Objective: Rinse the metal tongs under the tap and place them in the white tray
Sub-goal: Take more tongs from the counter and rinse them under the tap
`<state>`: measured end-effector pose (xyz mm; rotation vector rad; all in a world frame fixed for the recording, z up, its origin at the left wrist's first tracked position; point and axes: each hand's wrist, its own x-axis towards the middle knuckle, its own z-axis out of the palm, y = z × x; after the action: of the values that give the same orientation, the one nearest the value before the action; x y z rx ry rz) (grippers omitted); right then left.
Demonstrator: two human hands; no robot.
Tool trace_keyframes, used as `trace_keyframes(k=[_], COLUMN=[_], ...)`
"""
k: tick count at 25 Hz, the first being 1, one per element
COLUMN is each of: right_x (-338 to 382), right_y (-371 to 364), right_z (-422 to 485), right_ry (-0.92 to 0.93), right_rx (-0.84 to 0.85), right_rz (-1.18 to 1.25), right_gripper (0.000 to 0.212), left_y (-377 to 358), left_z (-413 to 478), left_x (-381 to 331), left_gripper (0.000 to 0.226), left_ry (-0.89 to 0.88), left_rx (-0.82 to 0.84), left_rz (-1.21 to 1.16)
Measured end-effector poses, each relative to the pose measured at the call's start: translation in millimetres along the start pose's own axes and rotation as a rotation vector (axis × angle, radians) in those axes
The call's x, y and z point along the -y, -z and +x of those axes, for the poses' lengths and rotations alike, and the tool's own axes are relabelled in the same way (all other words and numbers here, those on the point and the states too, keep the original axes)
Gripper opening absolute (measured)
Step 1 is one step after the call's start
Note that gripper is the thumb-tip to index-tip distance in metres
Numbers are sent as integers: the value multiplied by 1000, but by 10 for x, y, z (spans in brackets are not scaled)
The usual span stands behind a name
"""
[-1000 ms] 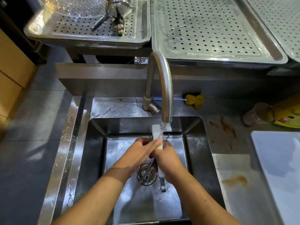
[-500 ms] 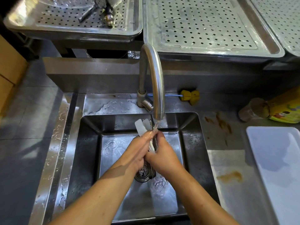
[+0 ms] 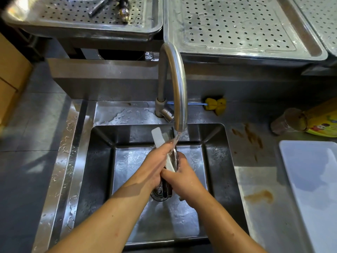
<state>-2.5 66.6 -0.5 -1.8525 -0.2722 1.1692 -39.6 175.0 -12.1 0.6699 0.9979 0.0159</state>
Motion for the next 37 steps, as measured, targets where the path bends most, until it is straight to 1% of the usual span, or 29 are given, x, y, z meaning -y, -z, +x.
trace_keyframes(k=[2,4,6,8,11,13,14,15,17,19,20,21,23,26,27,28,30,32,34,37], right_x=[-45,-61,-68,-78,-79,-76,-68,-62,-81,-117,-130,-137,-137,-104,-76,-46,1,31,36,-1], right_y=[40,72,110,132,108,43,2,-28,-47,-15,16,42,73,112,133,165,233,274,254,166], right_z=[14,7,-9,-23,-33,-31,-39,-49,-48,-61,-81,-107,-124,-34,-3,24,62,83,97,125], right_ry=[-48,-78,-60,-32,-46,-66,-57,-34,62,154,166,147,61,-121,-159,-169,-137,-92,-59,-42], right_rx=[34,77,89,70,18,-16,-42,-75,-151,-167,-128,-69,30,44,81,132,229,296,327,264], right_rz=[103,162,123,62,-103,-240,-314,-397,-545,-577,-514,-402,-148,132,210,270,325,327,312,300], right_gripper=[56,58,61,64,71,81,84,85,85,84,85,85,81,76,70,58,32,19,22,27], left_y=[-10,-3,24,69,71,30,6,-10,-23,-22,-22,-26,-8,39,58,72,90,112,138,151], left_z=[-34,-45,-51,-40,12,54,67,81,117,137,144,150,164,196,209,207,183,172,171,140], left_x=[18,45,61,97,179,210,210,200,162,125,110,93,87,97,97,87,55,32,27,5], left_gripper=[20,24,35,40,34,39,39,36,22,26,28,26,22,26,26,28,29,29,28,22], left_ry=[-16,-35,-36,-23,-52,-77,-67,-44,19,85,114,131,129,61,29,6,4,30,26,-7], left_rx=[65,78,84,55,-58,-134,-141,-136,-119,-120,-124,-126,-123,-39,1,42,109,132,144,161], left_rz=[95,194,282,308,170,94,67,32,-48,-117,-164,-208,-265,-261,-227,-169,-39,8,8,30])
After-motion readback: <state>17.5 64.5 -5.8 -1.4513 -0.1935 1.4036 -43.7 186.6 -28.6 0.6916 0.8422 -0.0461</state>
